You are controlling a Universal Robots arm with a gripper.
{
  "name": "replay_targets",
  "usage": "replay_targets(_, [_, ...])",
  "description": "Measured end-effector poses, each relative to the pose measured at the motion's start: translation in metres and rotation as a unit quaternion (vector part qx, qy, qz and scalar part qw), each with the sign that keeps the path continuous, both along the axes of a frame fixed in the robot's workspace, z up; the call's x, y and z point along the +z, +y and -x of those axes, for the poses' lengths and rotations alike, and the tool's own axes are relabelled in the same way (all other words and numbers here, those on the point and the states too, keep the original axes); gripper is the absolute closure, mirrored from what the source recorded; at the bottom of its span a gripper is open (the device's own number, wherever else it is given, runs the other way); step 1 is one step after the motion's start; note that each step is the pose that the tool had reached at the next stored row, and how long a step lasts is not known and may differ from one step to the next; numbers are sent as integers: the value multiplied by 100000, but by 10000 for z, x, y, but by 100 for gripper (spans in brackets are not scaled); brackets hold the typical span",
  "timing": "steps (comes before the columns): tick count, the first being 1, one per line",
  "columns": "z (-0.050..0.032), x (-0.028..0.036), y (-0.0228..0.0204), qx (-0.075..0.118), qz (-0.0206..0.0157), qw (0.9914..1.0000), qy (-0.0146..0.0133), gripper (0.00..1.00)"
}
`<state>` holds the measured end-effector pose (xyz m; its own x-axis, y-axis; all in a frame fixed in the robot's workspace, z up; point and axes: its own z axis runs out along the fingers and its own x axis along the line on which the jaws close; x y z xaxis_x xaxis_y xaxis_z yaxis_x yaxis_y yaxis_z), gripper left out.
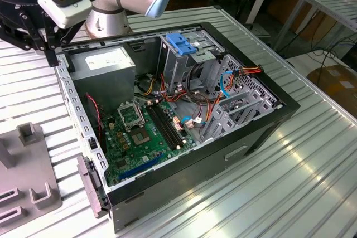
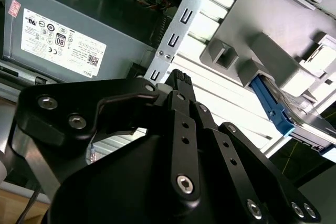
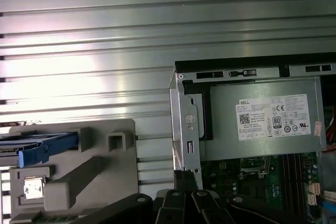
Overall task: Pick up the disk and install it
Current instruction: 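Reach for the disk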
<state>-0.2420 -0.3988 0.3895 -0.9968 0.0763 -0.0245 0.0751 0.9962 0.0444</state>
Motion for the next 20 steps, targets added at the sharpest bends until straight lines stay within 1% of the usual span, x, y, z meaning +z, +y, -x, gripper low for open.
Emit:
replay_targets(10, [165, -7, 0, 3, -2, 100000, -1, 90])
replay_targets(20, [294, -10, 2, 1, 0, 100000, 0, 90])
